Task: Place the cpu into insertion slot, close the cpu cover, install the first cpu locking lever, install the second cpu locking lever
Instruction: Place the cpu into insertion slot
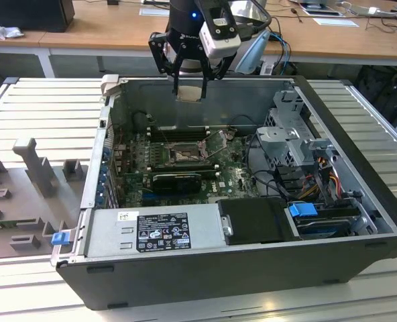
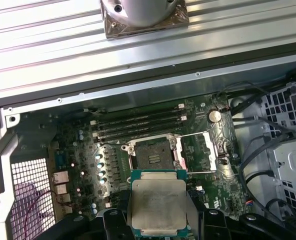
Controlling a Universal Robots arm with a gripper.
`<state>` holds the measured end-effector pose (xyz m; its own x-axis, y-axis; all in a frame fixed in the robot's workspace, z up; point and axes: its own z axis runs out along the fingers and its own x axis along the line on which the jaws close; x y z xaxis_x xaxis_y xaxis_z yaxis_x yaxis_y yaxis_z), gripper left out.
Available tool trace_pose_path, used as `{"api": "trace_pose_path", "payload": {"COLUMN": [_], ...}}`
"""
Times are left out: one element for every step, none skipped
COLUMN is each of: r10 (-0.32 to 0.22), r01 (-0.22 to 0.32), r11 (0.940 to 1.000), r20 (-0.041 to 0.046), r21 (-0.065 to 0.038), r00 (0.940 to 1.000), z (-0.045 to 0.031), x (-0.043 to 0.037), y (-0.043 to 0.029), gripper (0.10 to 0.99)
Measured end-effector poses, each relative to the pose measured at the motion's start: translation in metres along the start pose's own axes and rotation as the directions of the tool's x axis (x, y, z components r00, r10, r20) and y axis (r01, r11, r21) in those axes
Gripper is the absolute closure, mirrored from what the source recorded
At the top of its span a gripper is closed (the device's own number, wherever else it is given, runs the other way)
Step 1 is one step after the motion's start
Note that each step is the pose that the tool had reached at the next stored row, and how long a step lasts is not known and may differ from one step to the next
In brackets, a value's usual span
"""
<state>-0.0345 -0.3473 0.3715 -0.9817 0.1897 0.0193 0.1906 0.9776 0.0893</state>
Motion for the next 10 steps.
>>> {"api": "trace_pose_path", "payload": {"r10": [0.001, 0.003, 0.005, 0.007, 0.008, 0.010, 0.011, 0.012, 0.014, 0.015], "r01": [-0.001, -0.003, -0.005, -0.007, -0.008, -0.010, -0.011, -0.012, -0.014, -0.015], "r11": [1.0000, 1.0000, 1.0000, 1.0000, 1.0000, 1.0000, 0.9999, 0.9999, 0.9999, 0.9999], "r20": [0.0001, 0.0002, 0.0005, 0.0006, 0.0008, 0.0008, 0.0009, 0.0011, 0.0012, 0.0013], "r21": [0.000, 0.000, 0.000, 0.000, 0.000, 0.000, 0.000, 0.000, 0.000, 0.000], "r00": [1.0000, 1.0000, 1.0000, 1.0000, 1.0000, 1.0000, 0.9999, 0.9999, 0.9999, 0.9999], "z": [0.0000, 0.0000, 0.0000, 0.0000, 0.0000, 0.0000, 0.0000, 0.0000, 0.0000, 0.0000], "x": [0.0000, 0.0000, 0.0000, 0.0000, 0.0000, 0.0000, 0.0000, 0.0000, 0.0000, 0.0000], "y": [0.0000, 0.0000, 0.0000, 0.0000, 0.0000, 0.0000, 0.0000, 0.0000, 0.0000, 0.0000], "gripper": [0.557, 0.557, 0.557, 0.557, 0.557, 0.557, 0.557, 0.557, 0.557, 0.557]}}
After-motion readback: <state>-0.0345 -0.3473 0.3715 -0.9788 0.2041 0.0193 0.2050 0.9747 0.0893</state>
